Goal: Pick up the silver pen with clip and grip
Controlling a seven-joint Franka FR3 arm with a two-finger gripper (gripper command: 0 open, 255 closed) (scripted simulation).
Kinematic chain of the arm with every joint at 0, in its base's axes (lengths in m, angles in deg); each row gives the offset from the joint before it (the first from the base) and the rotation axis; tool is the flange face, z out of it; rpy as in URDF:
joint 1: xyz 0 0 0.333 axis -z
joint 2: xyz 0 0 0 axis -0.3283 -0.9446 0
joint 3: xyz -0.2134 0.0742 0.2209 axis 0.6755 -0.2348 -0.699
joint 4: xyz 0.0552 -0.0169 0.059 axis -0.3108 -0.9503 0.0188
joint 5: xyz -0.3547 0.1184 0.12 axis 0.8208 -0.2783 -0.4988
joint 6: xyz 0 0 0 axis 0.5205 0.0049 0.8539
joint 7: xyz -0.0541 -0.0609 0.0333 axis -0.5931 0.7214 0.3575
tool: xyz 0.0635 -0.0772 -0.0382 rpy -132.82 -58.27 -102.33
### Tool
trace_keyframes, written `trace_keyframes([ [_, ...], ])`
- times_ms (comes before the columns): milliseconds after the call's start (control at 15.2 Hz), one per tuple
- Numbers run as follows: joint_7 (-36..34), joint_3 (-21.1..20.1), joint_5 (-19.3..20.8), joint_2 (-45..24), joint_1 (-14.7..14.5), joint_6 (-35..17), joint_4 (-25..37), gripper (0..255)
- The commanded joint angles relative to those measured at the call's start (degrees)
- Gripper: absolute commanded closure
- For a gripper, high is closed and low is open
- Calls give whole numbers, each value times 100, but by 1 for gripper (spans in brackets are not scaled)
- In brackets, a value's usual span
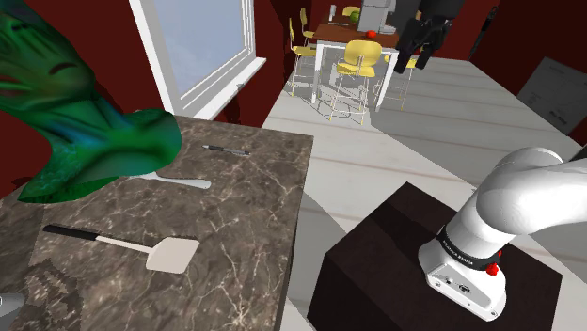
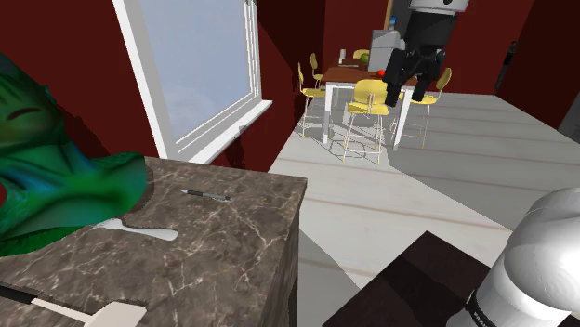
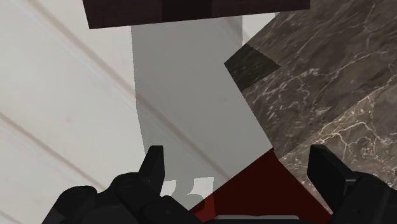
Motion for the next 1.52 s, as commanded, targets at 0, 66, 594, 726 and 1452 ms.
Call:
trace_keyframes([
  [0, 0, 0, 0, 0, 0, 0, 0, 0],
  [66, 29, -44, -35, -167, -57, -125, 26, 0],
  [594, 266, -409, -262, -1577, -479, -991, 444, 0],
  [726, 323, -505, -299, -1943, -573, -1168, 604, 0],
  [1452, 563, -1069, -293, -3994, -1038, -1818, 1838, 0],
])
